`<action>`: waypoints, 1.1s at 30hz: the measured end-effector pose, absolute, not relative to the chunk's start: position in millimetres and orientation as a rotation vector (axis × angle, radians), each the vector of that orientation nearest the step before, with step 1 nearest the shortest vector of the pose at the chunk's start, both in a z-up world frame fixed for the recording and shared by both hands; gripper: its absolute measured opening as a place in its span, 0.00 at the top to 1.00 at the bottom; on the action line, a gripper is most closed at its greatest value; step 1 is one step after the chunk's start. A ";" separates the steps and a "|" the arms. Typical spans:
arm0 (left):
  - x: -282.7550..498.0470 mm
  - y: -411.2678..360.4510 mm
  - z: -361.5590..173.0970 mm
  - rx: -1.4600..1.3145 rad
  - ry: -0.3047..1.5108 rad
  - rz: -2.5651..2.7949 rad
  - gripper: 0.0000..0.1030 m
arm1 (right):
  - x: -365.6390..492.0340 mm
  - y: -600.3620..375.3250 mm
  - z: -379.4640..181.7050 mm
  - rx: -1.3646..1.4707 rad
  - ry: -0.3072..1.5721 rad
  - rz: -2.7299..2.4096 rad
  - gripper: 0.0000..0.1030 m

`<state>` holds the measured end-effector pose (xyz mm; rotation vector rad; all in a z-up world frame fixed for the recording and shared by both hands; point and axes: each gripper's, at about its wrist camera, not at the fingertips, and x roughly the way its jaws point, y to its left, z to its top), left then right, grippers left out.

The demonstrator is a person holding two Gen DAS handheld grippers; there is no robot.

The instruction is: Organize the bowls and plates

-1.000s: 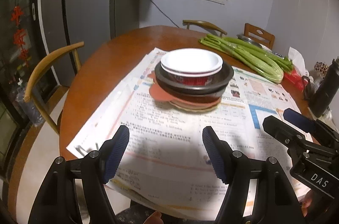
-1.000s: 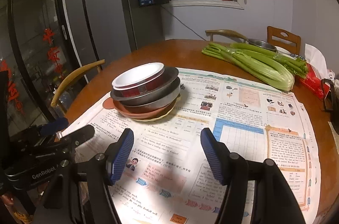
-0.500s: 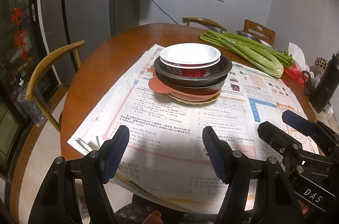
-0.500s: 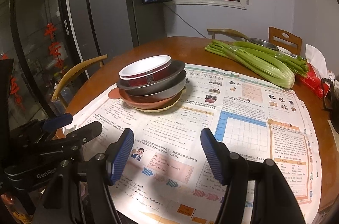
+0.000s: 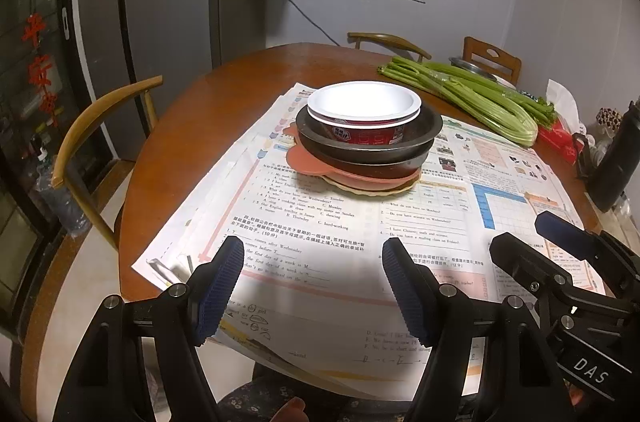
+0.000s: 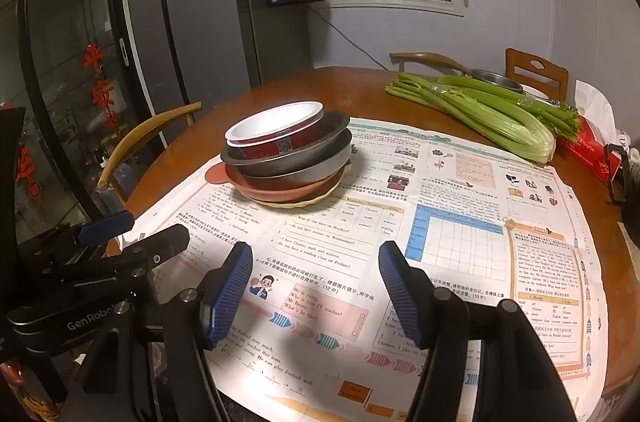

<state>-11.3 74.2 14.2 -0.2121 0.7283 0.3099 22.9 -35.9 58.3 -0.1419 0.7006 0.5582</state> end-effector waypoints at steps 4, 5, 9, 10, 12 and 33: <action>-12.7 73.5 14.0 -0.210 0.731 0.309 0.29 | 22.6 -37.7 58.5 -0.143 0.700 0.557 0.37; -12.8 73.1 13.7 -0.209 0.733 0.309 0.29 | 22.6 -38.2 58.4 -0.142 0.700 0.555 0.37; -13.6 73.6 13.9 -0.208 0.733 0.312 0.29 | 22.4 -40.2 58.8 -0.140 0.697 0.550 0.37; -13.3 73.8 14.0 -0.208 0.733 0.312 0.29 | 22.5 -40.8 58.9 -0.138 0.697 0.550 0.37; -12.9 73.6 13.9 -0.208 0.734 0.312 0.29 | 22.8 -41.6 58.6 -0.136 0.698 0.548 0.37; -12.7 74.7 14.6 -0.205 0.736 0.317 0.29 | 21.3 -44.6 58.3 -0.133 0.700 0.542 0.37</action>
